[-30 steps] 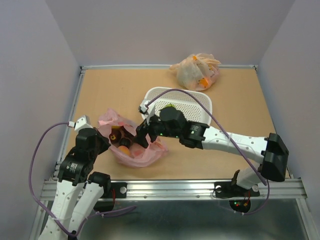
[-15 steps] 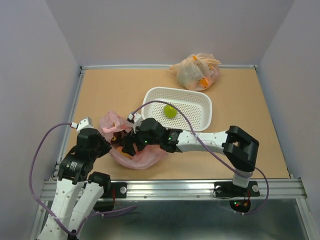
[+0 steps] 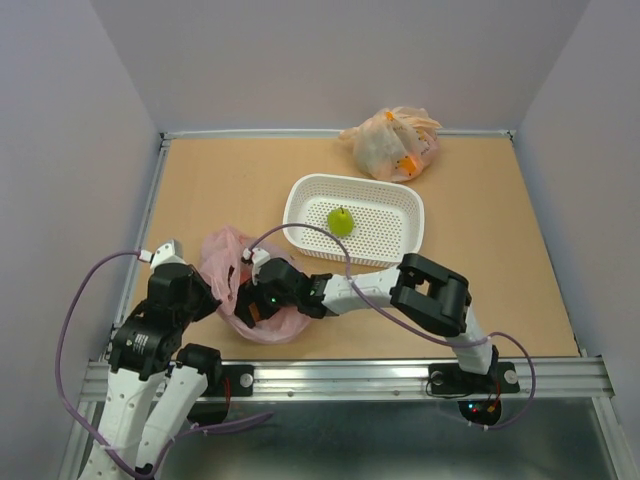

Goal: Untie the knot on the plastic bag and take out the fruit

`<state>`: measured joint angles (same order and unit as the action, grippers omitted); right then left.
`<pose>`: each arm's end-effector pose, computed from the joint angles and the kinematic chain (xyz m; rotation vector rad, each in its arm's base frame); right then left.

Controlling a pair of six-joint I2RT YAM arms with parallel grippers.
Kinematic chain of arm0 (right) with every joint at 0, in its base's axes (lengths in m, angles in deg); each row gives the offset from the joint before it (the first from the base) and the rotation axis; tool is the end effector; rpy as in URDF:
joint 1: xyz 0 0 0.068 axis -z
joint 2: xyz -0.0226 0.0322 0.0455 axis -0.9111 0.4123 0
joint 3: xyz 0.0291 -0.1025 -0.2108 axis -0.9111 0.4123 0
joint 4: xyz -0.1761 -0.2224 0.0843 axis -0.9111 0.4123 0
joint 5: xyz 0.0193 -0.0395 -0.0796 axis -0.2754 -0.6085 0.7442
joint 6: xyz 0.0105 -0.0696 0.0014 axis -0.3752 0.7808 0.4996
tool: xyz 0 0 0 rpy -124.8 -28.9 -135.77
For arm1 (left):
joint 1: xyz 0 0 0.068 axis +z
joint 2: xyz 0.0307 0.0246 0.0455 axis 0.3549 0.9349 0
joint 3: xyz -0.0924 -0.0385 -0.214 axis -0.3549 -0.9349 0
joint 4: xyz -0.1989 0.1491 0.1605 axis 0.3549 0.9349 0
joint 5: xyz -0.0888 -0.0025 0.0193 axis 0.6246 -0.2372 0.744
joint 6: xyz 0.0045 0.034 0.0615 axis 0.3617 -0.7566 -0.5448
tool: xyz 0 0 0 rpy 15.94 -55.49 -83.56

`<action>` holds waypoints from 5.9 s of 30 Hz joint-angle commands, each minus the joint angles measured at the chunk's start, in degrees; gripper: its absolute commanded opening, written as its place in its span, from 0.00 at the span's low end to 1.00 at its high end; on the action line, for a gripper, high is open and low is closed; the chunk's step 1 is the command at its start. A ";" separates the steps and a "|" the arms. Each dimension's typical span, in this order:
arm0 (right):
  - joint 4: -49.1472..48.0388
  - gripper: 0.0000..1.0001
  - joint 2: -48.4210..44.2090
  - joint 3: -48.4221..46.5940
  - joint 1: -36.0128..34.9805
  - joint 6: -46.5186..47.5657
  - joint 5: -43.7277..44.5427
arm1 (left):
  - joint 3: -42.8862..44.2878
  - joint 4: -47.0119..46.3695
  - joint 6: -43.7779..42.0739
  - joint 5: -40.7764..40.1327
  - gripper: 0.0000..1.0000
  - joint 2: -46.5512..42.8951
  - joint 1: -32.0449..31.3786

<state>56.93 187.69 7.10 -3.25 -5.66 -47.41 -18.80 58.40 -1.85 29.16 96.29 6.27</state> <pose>0.1701 0.4568 0.0945 -0.8141 2.1593 1.0987 0.1651 -0.0362 0.2814 -0.4785 2.1581 -0.3810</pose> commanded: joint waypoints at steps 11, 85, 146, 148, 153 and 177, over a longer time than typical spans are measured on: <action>-4.33 0.20 -7.35 2.51 -1.41 5.20 2.48 | 2.46 -1.39 -0.54 -2.74 0.00 0.69 0.20; 12.46 0.57 -11.05 -4.42 0.61 27.45 9.24 | -2.28 -7.81 -3.18 -5.30 0.00 1.13 0.20; 20.81 0.00 -31.25 -8.73 1.93 30.34 -8.52 | -2.19 -6.93 -1.25 -7.40 0.00 0.34 0.20; 20.90 0.00 -32.58 -9.43 1.93 31.91 -6.67 | -2.28 -7.02 -1.25 -7.40 0.00 0.34 0.20; 21.07 0.00 -36.97 -10.49 2.02 36.93 3.96 | -2.28 -6.76 -1.07 -7.49 0.00 0.17 0.29; 15.54 0.01 -25.21 -9.27 26.01 40.28 13.21 | -2.37 -6.67 -0.72 -7.76 0.00 0.34 0.20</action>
<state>79.38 161.88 -3.23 22.67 36.79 -29.23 -20.81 52.32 -2.92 22.82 96.60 6.27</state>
